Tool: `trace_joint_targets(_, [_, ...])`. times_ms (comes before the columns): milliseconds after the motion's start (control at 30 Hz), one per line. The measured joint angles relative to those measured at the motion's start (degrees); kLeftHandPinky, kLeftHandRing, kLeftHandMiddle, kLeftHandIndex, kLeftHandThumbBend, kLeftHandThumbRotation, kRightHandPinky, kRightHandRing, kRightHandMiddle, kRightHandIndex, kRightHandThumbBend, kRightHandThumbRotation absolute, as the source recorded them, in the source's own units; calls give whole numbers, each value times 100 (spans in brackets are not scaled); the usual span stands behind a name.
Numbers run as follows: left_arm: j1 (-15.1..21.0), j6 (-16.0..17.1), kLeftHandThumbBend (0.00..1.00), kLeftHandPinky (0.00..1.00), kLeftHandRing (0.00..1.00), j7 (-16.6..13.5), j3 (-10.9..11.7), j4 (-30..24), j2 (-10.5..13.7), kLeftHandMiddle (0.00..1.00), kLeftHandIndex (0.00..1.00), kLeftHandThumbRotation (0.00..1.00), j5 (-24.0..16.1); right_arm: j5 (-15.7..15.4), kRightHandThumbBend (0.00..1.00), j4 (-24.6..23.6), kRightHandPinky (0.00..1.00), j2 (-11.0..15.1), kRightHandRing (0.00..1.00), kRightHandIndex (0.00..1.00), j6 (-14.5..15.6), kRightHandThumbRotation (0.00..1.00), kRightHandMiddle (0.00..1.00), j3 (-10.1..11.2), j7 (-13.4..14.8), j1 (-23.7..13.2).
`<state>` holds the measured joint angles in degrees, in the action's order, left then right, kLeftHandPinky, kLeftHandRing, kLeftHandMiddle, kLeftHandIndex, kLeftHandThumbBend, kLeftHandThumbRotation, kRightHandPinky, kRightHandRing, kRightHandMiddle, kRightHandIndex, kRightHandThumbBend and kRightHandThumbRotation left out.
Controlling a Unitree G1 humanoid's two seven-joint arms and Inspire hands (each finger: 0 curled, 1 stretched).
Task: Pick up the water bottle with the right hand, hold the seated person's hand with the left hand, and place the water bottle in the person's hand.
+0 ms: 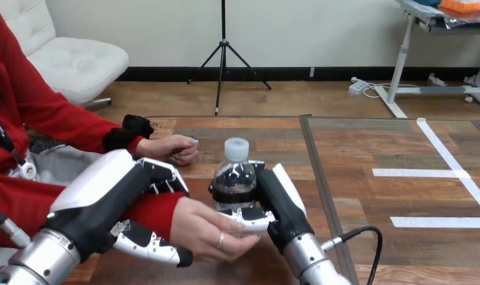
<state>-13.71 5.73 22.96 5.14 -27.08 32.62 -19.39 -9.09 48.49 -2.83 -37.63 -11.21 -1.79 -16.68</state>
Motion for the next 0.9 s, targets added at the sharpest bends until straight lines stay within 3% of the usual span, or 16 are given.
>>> trace_joint_targets(900, [34, 85, 96, 37, 42, -21, 42, -39, -16, 46, 47, 0, 112, 9, 85, -143, 22, -99, 28, 39, -6, 10, 34, -31, -118, 32])
